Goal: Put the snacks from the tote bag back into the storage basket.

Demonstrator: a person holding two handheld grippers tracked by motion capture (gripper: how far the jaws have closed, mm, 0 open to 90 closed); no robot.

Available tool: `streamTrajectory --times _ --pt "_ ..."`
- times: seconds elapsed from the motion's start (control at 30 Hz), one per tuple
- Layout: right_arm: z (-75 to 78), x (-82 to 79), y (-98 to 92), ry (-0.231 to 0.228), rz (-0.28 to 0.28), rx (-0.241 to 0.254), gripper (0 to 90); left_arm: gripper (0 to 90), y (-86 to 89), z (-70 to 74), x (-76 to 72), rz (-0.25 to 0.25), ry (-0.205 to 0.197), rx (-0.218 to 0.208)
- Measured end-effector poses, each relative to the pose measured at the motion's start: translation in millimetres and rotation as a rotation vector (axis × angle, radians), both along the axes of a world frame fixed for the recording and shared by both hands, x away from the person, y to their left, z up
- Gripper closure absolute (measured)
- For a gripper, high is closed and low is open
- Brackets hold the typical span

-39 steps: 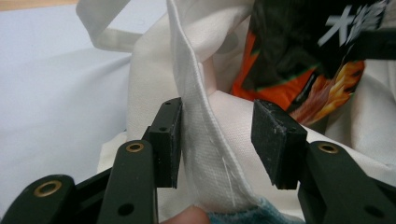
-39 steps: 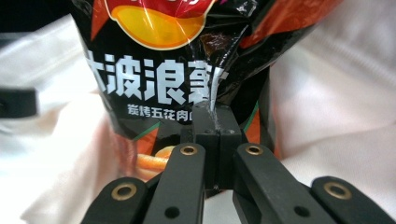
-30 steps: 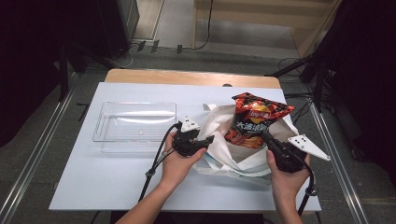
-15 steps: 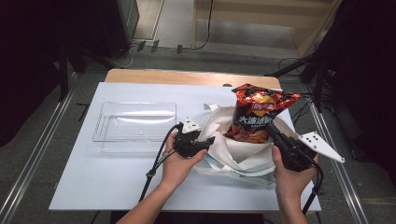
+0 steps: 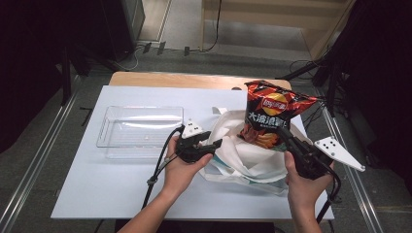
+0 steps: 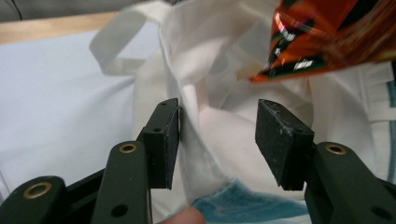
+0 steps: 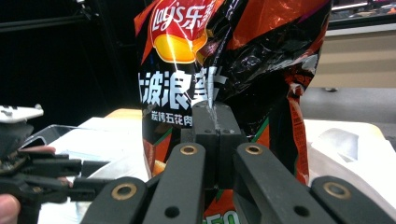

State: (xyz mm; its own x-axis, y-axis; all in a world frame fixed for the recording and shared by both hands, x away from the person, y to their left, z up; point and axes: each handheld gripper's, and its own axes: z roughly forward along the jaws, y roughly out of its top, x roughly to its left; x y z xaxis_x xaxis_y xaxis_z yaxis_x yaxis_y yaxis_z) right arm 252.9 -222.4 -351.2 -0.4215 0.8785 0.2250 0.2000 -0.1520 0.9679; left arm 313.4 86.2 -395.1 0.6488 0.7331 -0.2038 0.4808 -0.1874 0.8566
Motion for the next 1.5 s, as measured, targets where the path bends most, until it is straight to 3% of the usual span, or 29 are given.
streamTrajectory --times 0.33,0.87,1.07,1.3,1.37,1.5 --pt "2.3 -1.2 12.1 -0.017 0.037 -0.005 90.0 47.8 7.8 33.4 -1.9 -0.033 -0.084 -0.058" --pt "0.5 -3.7 25.7 -0.022 0.078 -0.017 90.0 36.1 3.0 72.5 5.5 -0.104 -0.167 -0.158" --pt "-1.1 -4.1 27.2 -0.019 0.086 -0.014 90.0 32.1 -3.7 79.8 12.6 -0.121 -0.166 -0.177" --pt "-2.6 -5.1 27.6 -0.018 0.088 -0.011 90.0 29.9 -16.8 82.9 21.6 -0.146 -0.114 -0.223" --pt "-3.2 -5.8 27.9 -0.021 0.095 -0.014 90.0 33.4 -20.0 82.4 23.7 -0.157 -0.097 -0.239" --pt "-5.6 -6.6 27.7 -0.022 0.097 -0.021 90.0 50.5 -25.5 84.9 22.6 -0.144 -0.103 -0.24"
